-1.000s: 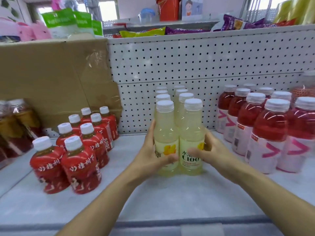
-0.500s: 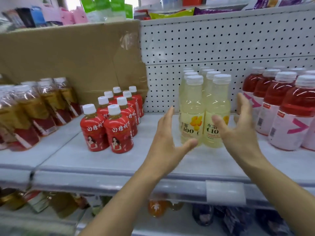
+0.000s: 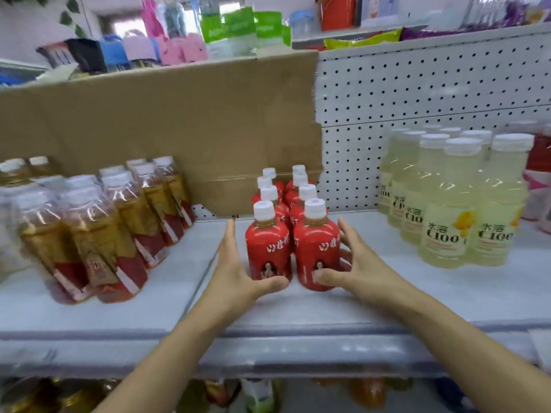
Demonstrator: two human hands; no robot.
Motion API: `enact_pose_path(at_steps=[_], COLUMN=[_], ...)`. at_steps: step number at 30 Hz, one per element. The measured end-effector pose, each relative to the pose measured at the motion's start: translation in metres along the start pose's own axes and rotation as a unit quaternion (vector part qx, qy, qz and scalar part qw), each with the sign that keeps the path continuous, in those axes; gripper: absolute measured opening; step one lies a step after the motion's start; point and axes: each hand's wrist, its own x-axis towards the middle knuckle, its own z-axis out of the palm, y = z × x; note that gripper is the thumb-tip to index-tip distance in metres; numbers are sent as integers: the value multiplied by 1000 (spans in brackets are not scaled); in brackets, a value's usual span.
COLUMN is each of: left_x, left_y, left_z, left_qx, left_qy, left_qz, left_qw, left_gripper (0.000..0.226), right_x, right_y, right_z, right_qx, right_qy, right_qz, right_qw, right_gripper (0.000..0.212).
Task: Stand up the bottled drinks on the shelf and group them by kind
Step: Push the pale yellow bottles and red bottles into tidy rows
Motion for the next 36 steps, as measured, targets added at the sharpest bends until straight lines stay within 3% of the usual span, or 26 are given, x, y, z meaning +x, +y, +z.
enact_pose_path(at_steps=[4,10,15,20,25,36], left_x=[30,47,41,43,47,42], left_y=[-18,-28,-35,-29,-30,-33], left_z=[-4,1,2,-2,2,2], left_qx=[-113,-196,-160,-192,-196,-181], left_qy=[-136,-146,-103,-112,-135,-112], left_qz=[20,-1,16,18,27,13], left_qw=[984,970,981,975,971,977], left_gripper=[100,94,85,93,107,105], right_x=[16,27,21,29,32,30], right_y=[3,-2,-1,-7,-5,-2], right_z=[16,28,27,15,16,18], right_qx=[-19,-12,-6,39,37,13], right_qy=[22,67,95,55,35,42], right_qz=[-7,17,17,26,8,22], right_qw=[1000,998,995,997,999,999], right_gripper=[90,89,91,114,106,97])
